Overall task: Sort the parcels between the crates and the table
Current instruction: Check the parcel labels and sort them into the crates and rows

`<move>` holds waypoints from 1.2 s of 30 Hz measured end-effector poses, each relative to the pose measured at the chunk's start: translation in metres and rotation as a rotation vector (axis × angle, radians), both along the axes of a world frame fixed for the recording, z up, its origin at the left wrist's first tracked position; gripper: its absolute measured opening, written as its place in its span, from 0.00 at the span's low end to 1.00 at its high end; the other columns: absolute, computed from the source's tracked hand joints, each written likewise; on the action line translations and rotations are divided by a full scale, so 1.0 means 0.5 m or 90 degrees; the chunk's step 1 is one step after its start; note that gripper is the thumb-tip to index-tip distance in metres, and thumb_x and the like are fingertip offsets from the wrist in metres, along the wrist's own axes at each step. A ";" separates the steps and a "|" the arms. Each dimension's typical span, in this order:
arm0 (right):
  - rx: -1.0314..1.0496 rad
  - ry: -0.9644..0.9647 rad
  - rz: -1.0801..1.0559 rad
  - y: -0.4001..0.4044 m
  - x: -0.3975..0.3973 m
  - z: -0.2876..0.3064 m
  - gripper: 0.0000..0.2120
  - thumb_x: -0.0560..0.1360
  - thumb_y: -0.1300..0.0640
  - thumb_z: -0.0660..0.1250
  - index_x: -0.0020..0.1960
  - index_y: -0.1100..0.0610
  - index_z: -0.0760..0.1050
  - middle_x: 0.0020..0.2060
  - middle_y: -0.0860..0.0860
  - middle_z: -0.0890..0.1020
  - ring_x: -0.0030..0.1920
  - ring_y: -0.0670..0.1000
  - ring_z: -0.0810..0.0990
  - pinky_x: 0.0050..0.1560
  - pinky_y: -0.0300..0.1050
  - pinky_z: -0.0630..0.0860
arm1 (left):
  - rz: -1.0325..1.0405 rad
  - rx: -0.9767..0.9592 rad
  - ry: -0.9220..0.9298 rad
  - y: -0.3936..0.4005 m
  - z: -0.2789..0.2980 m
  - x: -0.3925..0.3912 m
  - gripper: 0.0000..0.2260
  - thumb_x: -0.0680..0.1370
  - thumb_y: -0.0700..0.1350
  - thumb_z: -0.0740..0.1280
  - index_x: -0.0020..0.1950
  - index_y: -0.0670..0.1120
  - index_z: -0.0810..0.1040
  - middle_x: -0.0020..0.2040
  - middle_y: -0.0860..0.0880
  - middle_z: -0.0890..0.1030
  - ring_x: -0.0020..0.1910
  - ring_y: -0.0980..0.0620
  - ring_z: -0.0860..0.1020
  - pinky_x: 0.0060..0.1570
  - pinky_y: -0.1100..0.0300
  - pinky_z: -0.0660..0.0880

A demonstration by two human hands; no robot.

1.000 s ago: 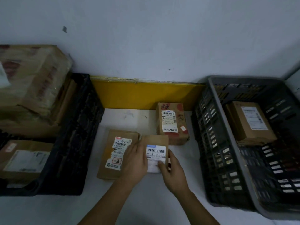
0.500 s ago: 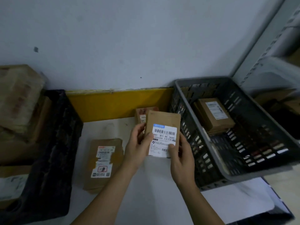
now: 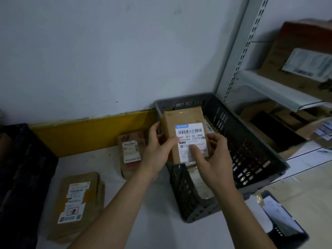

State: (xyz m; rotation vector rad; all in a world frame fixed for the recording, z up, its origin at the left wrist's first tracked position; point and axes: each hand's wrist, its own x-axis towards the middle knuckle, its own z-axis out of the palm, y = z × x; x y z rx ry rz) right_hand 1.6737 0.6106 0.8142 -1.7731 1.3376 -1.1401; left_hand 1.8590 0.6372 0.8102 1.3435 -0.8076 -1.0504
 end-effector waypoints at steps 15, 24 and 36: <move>0.010 0.447 0.137 -0.274 -0.198 -0.041 0.52 0.71 0.24 0.69 0.83 0.49 0.52 0.75 0.56 0.69 0.70 0.62 0.74 0.61 0.59 0.78 | -0.018 0.193 -0.122 -0.220 -0.045 -0.233 0.46 0.76 0.53 0.78 0.82 0.70 0.48 0.75 0.50 0.76 0.71 0.47 0.77 0.69 0.45 0.76; 0.330 0.642 0.223 -0.365 -0.195 -0.156 0.59 0.70 0.32 0.77 0.85 0.54 0.47 0.77 0.61 0.64 0.75 0.62 0.69 0.73 0.55 0.74 | -0.042 0.256 -0.789 -0.217 -0.100 -0.190 0.32 0.82 0.62 0.59 0.84 0.50 0.63 0.79 0.45 0.70 0.80 0.42 0.63 0.78 0.43 0.64; 0.484 0.850 0.256 -0.456 -0.129 -0.331 0.65 0.69 0.24 0.71 0.88 0.59 0.45 0.82 0.60 0.64 0.79 0.63 0.67 0.76 0.54 0.72 | -0.021 0.273 -0.936 -0.193 -0.148 -0.147 0.31 0.82 0.63 0.57 0.82 0.51 0.66 0.83 0.45 0.64 0.84 0.40 0.56 0.82 0.39 0.51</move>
